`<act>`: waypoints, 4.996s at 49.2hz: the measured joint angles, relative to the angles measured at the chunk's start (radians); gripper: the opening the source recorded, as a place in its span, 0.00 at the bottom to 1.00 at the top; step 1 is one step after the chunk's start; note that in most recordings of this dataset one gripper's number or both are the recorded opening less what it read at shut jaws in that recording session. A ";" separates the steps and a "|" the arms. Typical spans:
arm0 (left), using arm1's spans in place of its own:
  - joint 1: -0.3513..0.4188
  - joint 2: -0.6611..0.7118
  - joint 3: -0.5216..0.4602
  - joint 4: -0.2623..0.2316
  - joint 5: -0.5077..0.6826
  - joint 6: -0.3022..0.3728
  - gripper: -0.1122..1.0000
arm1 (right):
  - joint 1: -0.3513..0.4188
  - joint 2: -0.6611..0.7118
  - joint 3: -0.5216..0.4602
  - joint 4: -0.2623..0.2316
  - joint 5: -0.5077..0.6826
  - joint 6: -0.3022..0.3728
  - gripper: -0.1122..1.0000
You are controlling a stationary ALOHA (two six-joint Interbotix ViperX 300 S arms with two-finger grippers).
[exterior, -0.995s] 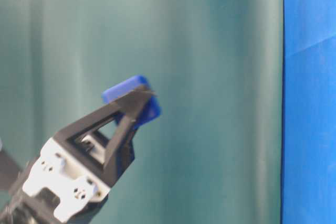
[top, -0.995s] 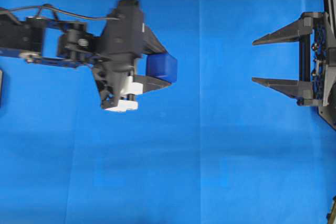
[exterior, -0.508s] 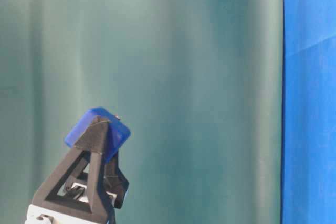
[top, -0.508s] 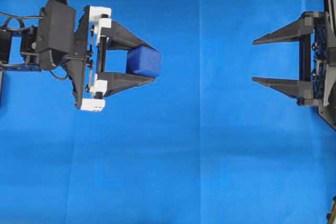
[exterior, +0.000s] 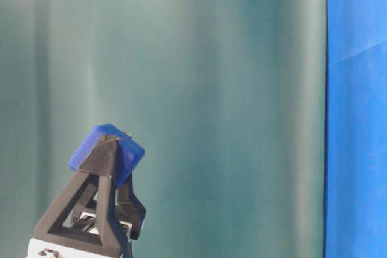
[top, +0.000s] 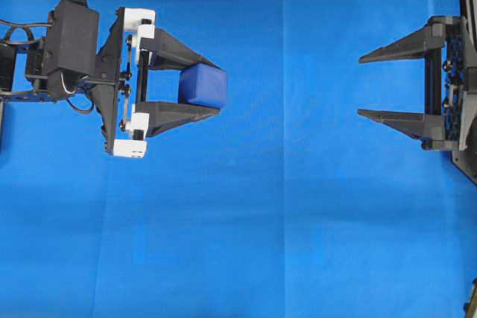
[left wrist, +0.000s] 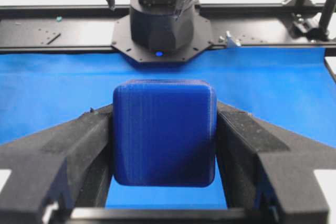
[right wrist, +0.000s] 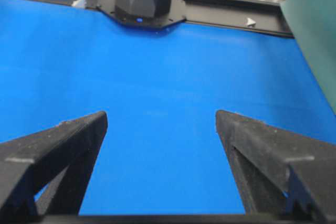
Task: Handover the blue block to the right arm after grasping it with the left arm, then place it in the designated position.
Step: 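Raise the right gripper and swing it toward the held cube, then close the right gripper on the cube above the left gripper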
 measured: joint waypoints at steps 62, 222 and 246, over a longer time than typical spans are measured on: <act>0.000 0.000 0.002 -0.002 0.000 -0.003 0.53 | 0.000 -0.002 -0.089 -0.390 0.032 -0.753 0.95; 0.000 -0.002 0.002 -0.003 0.000 -0.008 0.53 | 0.000 0.696 -0.627 -0.526 -0.118 -0.851 0.95; 0.000 -0.002 0.003 -0.005 0.002 -0.014 0.53 | 0.002 0.701 -0.644 -0.528 -0.028 -0.848 0.58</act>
